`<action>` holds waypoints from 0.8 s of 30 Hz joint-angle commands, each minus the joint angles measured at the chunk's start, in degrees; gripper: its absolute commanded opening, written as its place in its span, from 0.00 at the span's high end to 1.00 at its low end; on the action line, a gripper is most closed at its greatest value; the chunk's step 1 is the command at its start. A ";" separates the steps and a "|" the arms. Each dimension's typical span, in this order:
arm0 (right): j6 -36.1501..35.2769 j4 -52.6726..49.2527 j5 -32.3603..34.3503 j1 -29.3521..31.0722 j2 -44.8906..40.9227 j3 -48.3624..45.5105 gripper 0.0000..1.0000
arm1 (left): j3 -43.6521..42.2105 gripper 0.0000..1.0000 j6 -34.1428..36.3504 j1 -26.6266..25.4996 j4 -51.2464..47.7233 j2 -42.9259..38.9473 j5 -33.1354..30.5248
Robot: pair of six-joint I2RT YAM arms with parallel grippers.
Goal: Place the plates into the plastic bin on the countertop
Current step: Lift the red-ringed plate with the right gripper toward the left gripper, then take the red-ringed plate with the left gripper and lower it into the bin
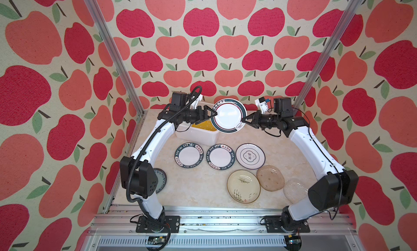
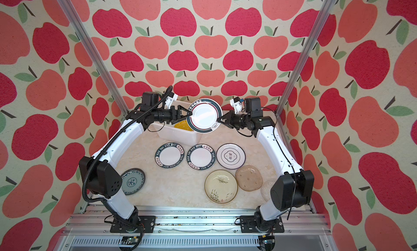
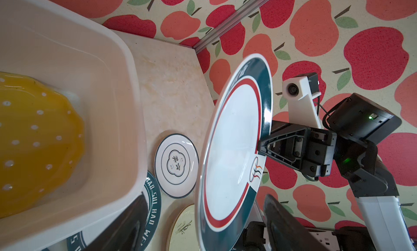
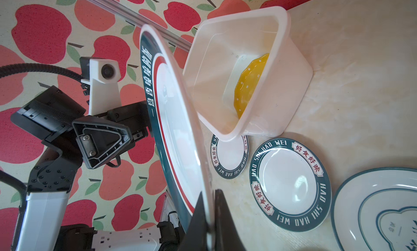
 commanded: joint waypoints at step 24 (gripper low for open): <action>6.07 5.07 -1.10 2.43 4.89 3.82 0.82 | 1.51 1.00 -2.88 -0.07 2.11 2.38 3.48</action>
